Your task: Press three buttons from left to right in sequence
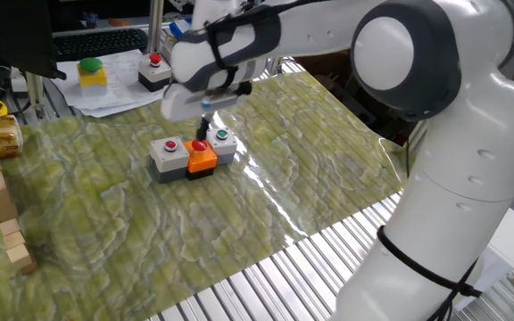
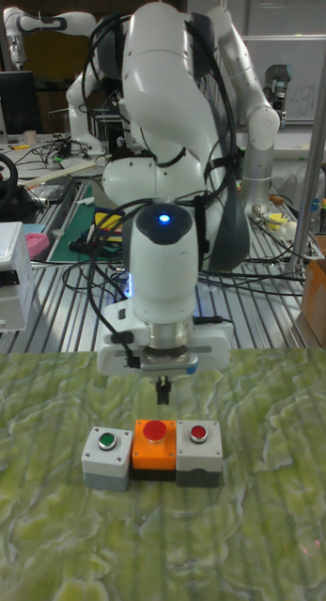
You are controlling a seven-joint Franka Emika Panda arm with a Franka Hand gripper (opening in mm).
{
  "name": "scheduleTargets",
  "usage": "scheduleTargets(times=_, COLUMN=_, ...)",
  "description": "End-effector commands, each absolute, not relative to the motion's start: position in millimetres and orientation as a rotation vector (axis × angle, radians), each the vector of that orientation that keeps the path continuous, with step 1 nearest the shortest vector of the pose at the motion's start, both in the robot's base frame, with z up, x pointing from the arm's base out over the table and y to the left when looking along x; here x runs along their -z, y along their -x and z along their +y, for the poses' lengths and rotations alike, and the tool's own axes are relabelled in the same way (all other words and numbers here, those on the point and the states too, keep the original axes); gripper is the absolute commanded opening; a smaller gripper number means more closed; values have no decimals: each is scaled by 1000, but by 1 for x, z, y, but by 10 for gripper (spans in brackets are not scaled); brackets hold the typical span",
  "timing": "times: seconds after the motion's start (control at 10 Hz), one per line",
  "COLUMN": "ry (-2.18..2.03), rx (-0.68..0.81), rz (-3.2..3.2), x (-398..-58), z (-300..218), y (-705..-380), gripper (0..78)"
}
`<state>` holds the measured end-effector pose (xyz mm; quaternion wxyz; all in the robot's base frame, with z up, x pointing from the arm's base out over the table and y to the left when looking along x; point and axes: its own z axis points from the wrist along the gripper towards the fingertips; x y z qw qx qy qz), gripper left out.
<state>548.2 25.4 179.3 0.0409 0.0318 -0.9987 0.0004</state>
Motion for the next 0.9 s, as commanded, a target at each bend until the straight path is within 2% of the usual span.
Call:
scheduleTargets(times=0.1, ry=-32, rx=57, rz=-3074, x=-150, z=66, y=-541, gripper=14)
scheduleTargets(times=0.6, ry=-173, rx=63, rz=-3013, x=-188, z=9, y=-544, gripper=14)
scheduleTargets(times=0.9, ry=-177, rx=70, rz=-3022, x=-174, z=9, y=-550, gripper=14)
